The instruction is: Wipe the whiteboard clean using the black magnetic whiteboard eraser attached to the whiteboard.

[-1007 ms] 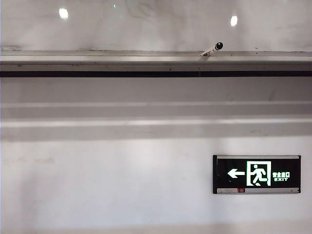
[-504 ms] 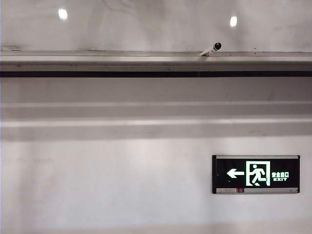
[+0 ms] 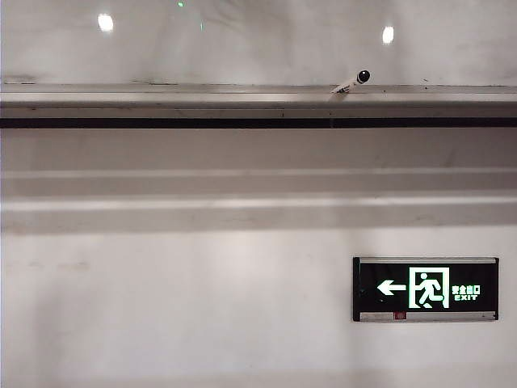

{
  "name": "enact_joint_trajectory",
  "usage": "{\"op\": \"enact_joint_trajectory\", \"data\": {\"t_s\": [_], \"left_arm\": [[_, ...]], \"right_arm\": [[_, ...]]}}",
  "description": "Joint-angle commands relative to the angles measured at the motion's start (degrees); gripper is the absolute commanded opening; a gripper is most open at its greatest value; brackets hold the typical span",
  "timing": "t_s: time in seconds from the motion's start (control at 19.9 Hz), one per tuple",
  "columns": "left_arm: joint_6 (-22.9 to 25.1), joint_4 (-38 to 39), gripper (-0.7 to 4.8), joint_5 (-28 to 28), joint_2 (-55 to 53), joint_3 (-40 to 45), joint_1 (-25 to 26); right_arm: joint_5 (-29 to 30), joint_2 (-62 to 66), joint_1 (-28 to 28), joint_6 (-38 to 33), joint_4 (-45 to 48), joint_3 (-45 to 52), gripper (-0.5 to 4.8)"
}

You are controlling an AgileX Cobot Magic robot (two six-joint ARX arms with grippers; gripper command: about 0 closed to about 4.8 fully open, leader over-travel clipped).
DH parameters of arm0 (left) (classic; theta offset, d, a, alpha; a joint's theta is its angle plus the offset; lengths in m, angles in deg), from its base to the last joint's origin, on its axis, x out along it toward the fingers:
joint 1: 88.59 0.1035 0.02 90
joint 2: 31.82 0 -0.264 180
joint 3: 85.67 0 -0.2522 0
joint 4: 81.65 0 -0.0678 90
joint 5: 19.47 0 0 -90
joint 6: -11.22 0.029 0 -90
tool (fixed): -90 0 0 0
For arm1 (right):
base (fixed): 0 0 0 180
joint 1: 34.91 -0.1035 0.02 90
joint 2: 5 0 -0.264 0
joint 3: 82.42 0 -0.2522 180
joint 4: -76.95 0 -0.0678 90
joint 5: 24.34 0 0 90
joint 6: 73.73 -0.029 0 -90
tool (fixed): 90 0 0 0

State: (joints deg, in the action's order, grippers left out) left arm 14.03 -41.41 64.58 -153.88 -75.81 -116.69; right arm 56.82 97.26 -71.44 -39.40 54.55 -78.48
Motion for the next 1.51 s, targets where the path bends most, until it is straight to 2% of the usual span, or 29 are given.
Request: {"op": "enact_joint_trajectory", "data": {"t_s": [0.05,0.1,0.15,0.2,0.3,0.45,0.55,0.96,1.11,1.16,1.21,1.26,1.36,1.46,1.51], "left_arm": [[1.7,-0.2,1.47,2.1,-0.9,0.5,-0.8],[1.6,-0.2,1.47,-0.5,-0.9,0.5,-0.8],[1.7,-0.4,1.47,-6.0,-0.8,0.5,-0.6],[1.6,-0.4,1.47,-7.5,-0.5,0.5,1.0],[-0.3,-0.4,1.48,-8.2,-0.1,0.5,3.5],[-0.5,0.1,1.47,-8.4,1.2,0.5,7.5],[-0.4,0.0,1.48,-10.8,1.7,0.5,8.5],[-2.4,-0.5,1.48,-15.8,5.3,0.5,10.1],[-2.4,-0.8,1.48,-14.2,5.6,0.5,10.1],[-3.0,-0.7,1.85,-12.6,5.6,0.5,10.1],[-3.8,-0.8,3.03,-10.6,5.6,0.5,10.1],[-3.8,-0.8,3.44,-9.1,5.6,0.5,10.1],[-3.8,-0.4,3.46,-5.7,5.7,0.5,10.0],[-3.9,0.5,4.31,-5.7,6.4,0.5,10.0],[-3.8,1.6,4.46,-5.7,7.4,0.5,10.0]], "right_arm": [[0.0,-0.3,-0.1,0.0,-0.1,-0.2,4.79],[0.0,-0.3,-0.1,0.0,-0.1,-0.2,4.79],[0.0,-0.3,-0.1,0.0,-0.1,-0.2,4.79],[0.0,-0.3,-0.1,0.0,-0.1,-0.2,4.79],[0.0,-0.3,-0.1,0.0,-0.1,-0.2,4.79],[0.0,-0.3,-0.1,0.0,-0.1,-0.2,4.79],[0.0,-0.3,-0.1,0.0,-0.1,-0.1,4.79],[0.0,-0.3,-0.1,0.0,-0.1,-0.2,4.79],[0.0,-0.3,-0.1,0.0,-0.1,-0.2,4.79],[0.0,-0.3,-0.1,0.0,-0.2,-0.2,4.79],[0.0,-0.3,-0.1,0.0,-0.2,-0.2,4.79],[0.0,-0.3,-0.1,0.0,-0.2,-0.2,4.79],[0.0,-0.3,-0.1,0.0,-0.2,-0.1,4.79],[-0.1,-0.3,-0.1,0.0,-0.3,-0.1,4.79],[0.0,-0.3,-0.1,0.0,-0.3,-0.1,4.79]]}}
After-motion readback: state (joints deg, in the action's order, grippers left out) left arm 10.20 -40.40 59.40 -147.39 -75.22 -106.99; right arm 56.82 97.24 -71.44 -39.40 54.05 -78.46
